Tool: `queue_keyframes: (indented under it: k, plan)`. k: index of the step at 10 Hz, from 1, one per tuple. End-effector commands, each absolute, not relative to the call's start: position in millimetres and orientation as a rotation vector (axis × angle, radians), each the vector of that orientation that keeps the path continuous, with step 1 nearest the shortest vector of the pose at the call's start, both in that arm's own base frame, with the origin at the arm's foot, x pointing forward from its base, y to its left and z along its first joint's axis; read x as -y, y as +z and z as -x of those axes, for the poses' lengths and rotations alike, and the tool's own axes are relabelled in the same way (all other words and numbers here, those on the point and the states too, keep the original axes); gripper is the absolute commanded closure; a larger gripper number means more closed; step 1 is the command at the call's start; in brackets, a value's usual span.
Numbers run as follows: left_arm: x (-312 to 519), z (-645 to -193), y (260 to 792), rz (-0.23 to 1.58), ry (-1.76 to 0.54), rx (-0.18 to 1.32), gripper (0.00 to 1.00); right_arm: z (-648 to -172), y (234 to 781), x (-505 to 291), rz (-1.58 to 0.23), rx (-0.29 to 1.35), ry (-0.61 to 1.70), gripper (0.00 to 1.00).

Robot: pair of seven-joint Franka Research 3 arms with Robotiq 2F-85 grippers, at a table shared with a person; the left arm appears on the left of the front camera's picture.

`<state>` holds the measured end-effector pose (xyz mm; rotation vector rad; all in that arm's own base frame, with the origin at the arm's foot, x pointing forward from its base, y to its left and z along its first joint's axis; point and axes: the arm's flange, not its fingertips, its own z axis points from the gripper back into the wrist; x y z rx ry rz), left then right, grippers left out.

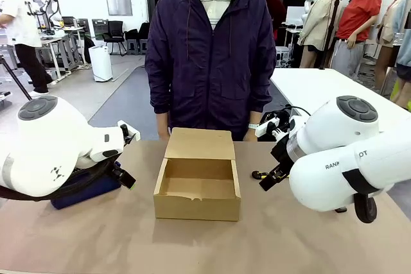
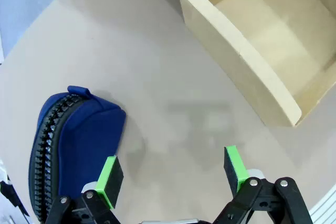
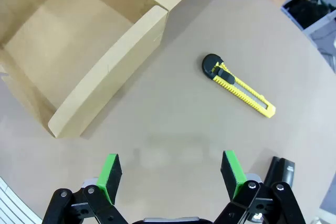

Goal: Pack the items into the box.
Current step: Pick up the item specified by the human and place it in the Mailer Box.

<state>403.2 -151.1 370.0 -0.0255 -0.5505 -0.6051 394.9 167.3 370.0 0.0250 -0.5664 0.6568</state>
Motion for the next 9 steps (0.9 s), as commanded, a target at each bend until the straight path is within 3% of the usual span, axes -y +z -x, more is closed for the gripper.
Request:
queue_keyframes:
  k: [1, 8, 9]
  plan:
    - [151, -403, 370, 0.026, -0.605, 0.551, 0.00, -395, 370, -167, -0.026, 0.567, 0.656, 0.00]
    - [151, -403, 370, 0.026, -0.605, 0.551, 0.00, -395, 370, -167, -0.025, 0.566, 0.657, 0.00]
    - [151, -403, 370, 0.025, -0.605, 0.551, 0.00, -392, 386, -169, -0.196, 0.435, 0.778, 0.00]
